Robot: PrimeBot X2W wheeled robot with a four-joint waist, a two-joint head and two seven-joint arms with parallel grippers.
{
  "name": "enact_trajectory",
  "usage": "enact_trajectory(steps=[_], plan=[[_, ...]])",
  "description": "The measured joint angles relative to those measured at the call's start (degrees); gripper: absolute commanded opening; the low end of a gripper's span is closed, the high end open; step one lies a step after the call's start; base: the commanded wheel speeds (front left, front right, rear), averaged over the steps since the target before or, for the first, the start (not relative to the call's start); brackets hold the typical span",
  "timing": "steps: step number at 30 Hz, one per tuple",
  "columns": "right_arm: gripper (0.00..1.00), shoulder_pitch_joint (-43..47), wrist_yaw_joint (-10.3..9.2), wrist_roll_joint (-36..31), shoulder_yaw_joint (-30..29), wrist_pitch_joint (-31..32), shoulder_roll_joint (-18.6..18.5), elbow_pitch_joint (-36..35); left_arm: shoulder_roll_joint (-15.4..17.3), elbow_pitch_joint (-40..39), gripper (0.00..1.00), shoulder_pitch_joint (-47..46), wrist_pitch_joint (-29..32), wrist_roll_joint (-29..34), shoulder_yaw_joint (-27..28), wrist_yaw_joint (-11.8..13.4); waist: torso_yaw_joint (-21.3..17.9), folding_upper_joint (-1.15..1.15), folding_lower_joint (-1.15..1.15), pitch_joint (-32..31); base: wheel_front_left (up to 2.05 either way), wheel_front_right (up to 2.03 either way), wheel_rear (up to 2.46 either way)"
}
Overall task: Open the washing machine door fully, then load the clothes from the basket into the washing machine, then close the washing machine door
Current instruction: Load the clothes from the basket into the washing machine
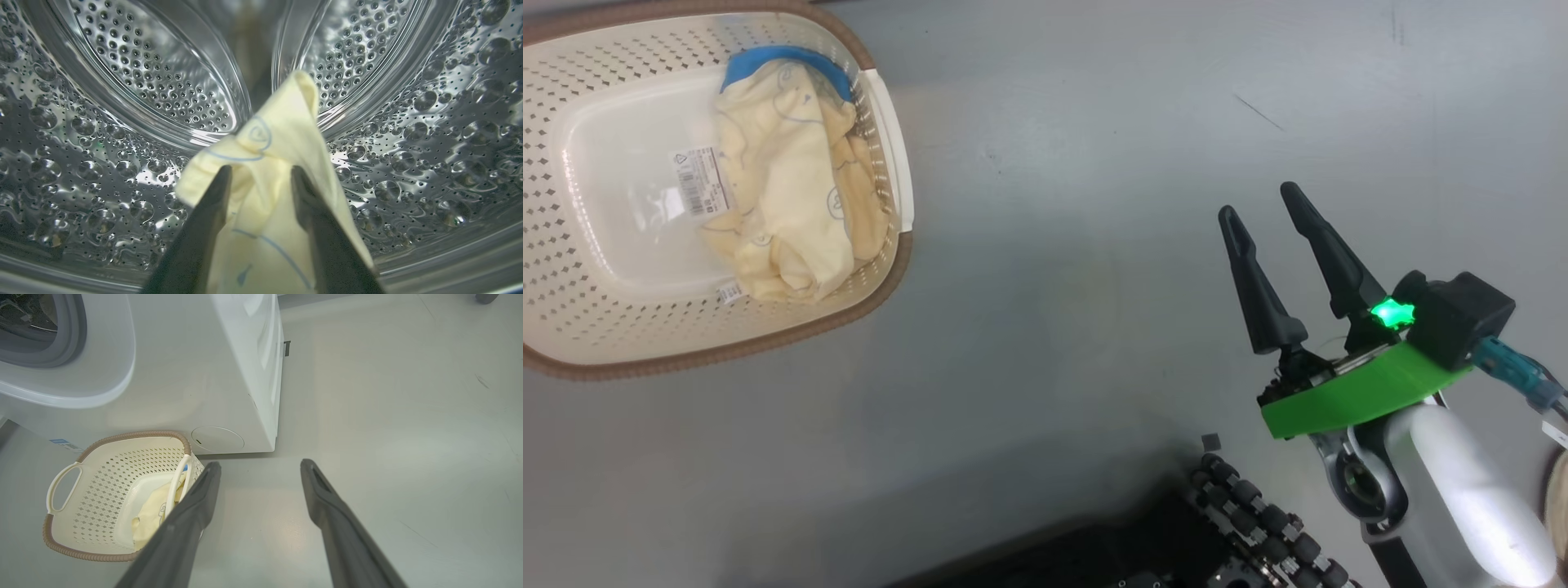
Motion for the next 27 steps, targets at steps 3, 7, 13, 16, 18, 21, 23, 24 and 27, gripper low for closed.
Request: enact_trajectory(steps=[3,7,13,16,18,21,23,24,27], plan=[[1.00,0.00,0.00,0.00,-0.02,0.00,0.01,0.08,-0.33,1.51,1.00,-0.22,0.19,-0.21,0.01,0.02,0.07,0.00,0.00,-0.28,0.00,0.00,0.00],[1.00,0.01,0.00,0.00,-0.13,0.00,0.03,0.18,-0.77,3.31,1.00,-0.25,-0.93,-0.96,0.02,0.08,0.18,0.00,-0.01,-1.08,0.00,0.00,0.00],[1.00,0.01,0.00,0.00,-0.81,0.00,0.02,0.19,-1.44,4.48,1.00,0.00,-2.55,-1.76,0.00,0.16,0.54,0.00,0.00,-2.36,0.00,0.00,0.00],[1.00,0.00,0.00,0.00,-1.19,0.00,0.02,0.23,-1.87,5.04,1.00,1.03,-3.32,-2.18,0.00,0.16,0.83,0.00,0.00,-3.22,0.00,0.00,0.00],[1.00,-0.01,0.00,0.00,-1.46,0.00,0.01,0.36,-2.05,5.32,1.00,2.34,-3.79,-2.68,0.02,0.15,1.02,0.00,0.00,-4.00,0.00,0.00,0.00],[1.00,0.00,0.00,-0.01,-1.99,0.00,-0.03,0.53,-2.50,5.64,1.00,5.17,-4.34,-3.59,0.24,0.15,1.44,0.00,-0.01,-5.59,0.00,0.00,0.00],[1.00,0.00,0.00,-0.01,-2.35,0.00,-0.19,0.69,-2.83,5.63,1.00,7.09,-4.78,-4.14,0.34,0.13,1.80,0.00,0.00,-6.77,0.00,0.00,0.00],[1.00,0.00,0.00,-0.01,-2.43,0.00,-0.32,0.77,-2.87,5.59,1.00,8.08,-4.82,-4.23,0.30,0.07,1.97,0.00,0.00,-7.39,0.00,0.00,0.00],[1.00,0.12,0.00,-0.03,-2.89,0.00,-0.66,0.81,-2.99,4.97,1.00,11.21,-4.85,-4.82,0.53,0.04,2.56,0.00,-0.01,-9.49,0.00,0.00,0.00]])
